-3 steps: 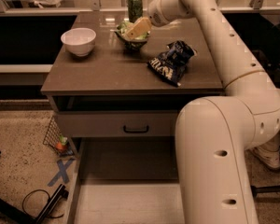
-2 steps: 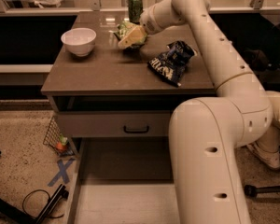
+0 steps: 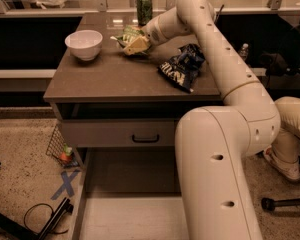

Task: Place green jalapeno chip bag into middle drawer

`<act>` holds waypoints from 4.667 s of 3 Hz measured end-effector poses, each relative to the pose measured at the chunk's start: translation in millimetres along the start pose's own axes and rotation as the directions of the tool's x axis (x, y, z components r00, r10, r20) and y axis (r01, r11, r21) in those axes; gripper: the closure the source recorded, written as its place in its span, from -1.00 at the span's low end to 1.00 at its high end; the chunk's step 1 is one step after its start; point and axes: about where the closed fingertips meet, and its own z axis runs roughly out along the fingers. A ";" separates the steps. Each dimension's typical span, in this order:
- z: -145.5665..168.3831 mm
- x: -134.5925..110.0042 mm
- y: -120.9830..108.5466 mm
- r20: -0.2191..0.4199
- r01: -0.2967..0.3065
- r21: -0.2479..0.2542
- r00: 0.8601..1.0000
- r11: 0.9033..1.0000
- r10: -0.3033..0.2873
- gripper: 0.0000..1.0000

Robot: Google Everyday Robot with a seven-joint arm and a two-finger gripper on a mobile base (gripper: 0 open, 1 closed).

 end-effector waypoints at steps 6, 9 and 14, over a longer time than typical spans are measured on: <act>-76.4 -54.6 2.3 0.009 0.123 0.076 0.992 0.990 -0.124 1.00; -314.6 -131.8 30.4 0.097 0.110 0.317 0.984 0.942 -0.147 1.00; -381.0 -47.4 235.4 0.517 -0.390 0.125 0.811 0.912 0.275 1.00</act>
Offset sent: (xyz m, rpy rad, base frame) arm 0.0000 0.0026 -0.0021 -0.0002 0.0032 0.0033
